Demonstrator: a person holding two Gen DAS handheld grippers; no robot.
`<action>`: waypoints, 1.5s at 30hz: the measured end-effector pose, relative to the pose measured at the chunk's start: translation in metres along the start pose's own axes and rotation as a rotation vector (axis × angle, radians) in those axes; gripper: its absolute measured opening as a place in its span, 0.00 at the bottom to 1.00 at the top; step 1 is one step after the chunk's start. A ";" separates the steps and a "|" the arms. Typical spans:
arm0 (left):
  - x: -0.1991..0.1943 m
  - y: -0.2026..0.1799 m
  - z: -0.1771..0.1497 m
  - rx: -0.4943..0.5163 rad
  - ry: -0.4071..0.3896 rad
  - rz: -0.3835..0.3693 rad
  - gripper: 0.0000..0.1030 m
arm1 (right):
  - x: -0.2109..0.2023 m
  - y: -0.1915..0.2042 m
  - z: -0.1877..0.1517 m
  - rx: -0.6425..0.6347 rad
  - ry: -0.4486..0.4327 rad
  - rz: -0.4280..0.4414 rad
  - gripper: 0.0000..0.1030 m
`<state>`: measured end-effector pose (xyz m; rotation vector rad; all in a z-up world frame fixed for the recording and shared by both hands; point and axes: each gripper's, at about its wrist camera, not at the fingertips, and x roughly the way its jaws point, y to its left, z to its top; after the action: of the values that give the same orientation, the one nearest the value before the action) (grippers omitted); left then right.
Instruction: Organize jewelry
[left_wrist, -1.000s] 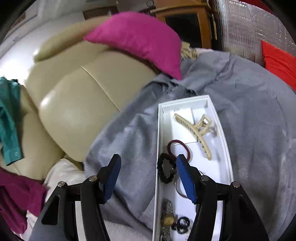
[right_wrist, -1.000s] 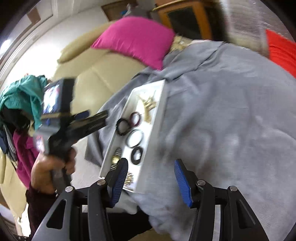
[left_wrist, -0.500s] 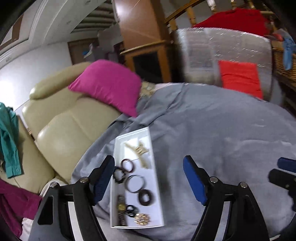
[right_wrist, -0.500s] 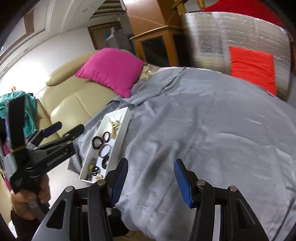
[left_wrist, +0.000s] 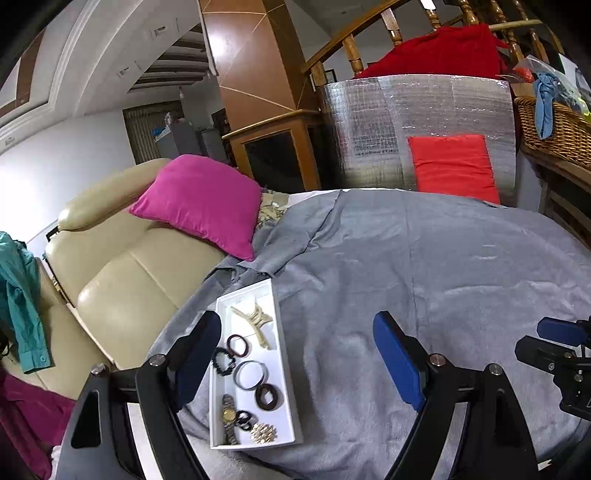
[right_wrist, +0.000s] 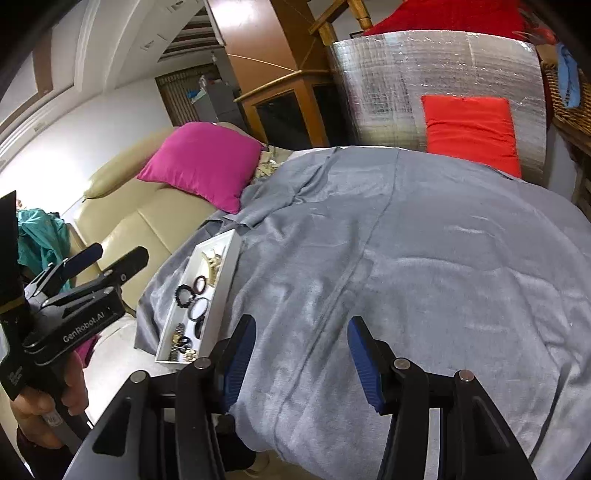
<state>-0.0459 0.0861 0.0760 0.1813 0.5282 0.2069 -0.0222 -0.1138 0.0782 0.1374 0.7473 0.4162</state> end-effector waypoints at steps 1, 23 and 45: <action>-0.004 0.004 -0.001 -0.004 0.004 0.010 0.82 | -0.001 0.006 0.001 -0.007 -0.003 0.008 0.54; -0.114 0.175 -0.062 -0.219 -0.003 0.308 0.89 | -0.028 0.206 -0.015 -0.169 -0.029 0.108 0.70; -0.103 0.182 -0.095 -0.214 0.111 0.322 0.90 | -0.029 0.228 -0.032 -0.214 -0.038 0.086 0.75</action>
<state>-0.2092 0.2480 0.0861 0.0451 0.5813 0.5877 -0.1356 0.0809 0.1338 -0.0235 0.6569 0.5706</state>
